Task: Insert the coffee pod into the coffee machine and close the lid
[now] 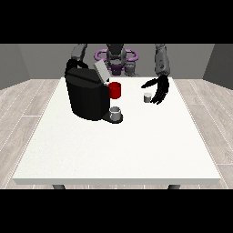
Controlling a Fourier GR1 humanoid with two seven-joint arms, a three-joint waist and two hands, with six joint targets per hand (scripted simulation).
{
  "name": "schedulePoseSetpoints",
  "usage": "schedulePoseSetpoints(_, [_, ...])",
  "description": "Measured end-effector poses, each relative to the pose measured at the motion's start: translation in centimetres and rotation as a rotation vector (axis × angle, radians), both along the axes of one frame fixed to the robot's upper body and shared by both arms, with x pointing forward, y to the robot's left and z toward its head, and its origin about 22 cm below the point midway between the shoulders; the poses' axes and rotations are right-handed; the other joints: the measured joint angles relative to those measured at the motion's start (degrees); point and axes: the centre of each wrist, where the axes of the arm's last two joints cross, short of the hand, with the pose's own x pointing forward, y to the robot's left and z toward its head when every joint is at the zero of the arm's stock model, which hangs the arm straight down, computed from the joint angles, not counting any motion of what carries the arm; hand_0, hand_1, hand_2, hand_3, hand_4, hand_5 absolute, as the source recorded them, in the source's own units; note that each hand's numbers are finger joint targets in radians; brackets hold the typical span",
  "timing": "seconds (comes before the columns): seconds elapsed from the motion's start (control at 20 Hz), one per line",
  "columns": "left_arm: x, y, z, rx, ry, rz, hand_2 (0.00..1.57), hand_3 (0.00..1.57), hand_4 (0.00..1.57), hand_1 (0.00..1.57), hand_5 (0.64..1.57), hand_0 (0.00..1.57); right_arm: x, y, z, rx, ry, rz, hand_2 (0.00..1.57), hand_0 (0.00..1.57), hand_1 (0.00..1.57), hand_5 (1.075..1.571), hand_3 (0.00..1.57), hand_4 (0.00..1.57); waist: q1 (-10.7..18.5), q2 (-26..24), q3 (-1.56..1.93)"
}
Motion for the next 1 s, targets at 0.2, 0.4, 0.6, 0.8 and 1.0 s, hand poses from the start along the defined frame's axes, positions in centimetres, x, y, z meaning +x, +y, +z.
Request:
schedulePoseSetpoints(0.2, [-0.1,0.7,-0.5,0.086,-0.001,-0.018,0.70,0.45,0.00,0.55,1.571,0.55,0.3,0.5,0.2,-0.008,-0.004,0.002,0.00,0.00,0.00,1.571,0.00,0.39,-0.25,0.90,0.00])
schedulePoseSetpoints(0.4, [0.2,1.2,-0.6,0.154,-0.039,-0.014,0.83,0.59,0.00,0.70,1.571,0.70,0.5,1.1,0.9,-0.005,-0.011,0.012,0.00,0.00,0.00,1.571,0.00,0.47,-1.25,1.58,0.02])
schedulePoseSetpoints(0.6, [0.2,0.6,-1.1,0.197,-0.082,-0.012,0.92,0.69,0.35,0.77,1.571,0.77,0.5,0.4,0.5,0.002,-0.003,0.013,0.00,0.00,0.00,1.571,0.00,0.52,-1.26,1.41,0.06])
schedulePoseSetpoints(0.8, [0.7,0.5,-1.0,0.228,-0.138,0.002,1.04,0.83,0.36,0.92,1.571,0.92,0.6,0.5,0.3,0.001,-0.010,0.002,0.00,0.00,0.00,1.571,0.00,0.49,-1.17,2.01,0.16])
schedulePoseSetpoints(1.0, [1.2,0.6,-0.7,0.286,-0.139,-0.008,1.01,0.78,0.31,0.90,1.571,0.90,0.6,0.4,-0.1,0.011,-0.004,0.008,0.00,0.00,0.00,1.571,0.00,0.50,-1.67,2.08,0.10])
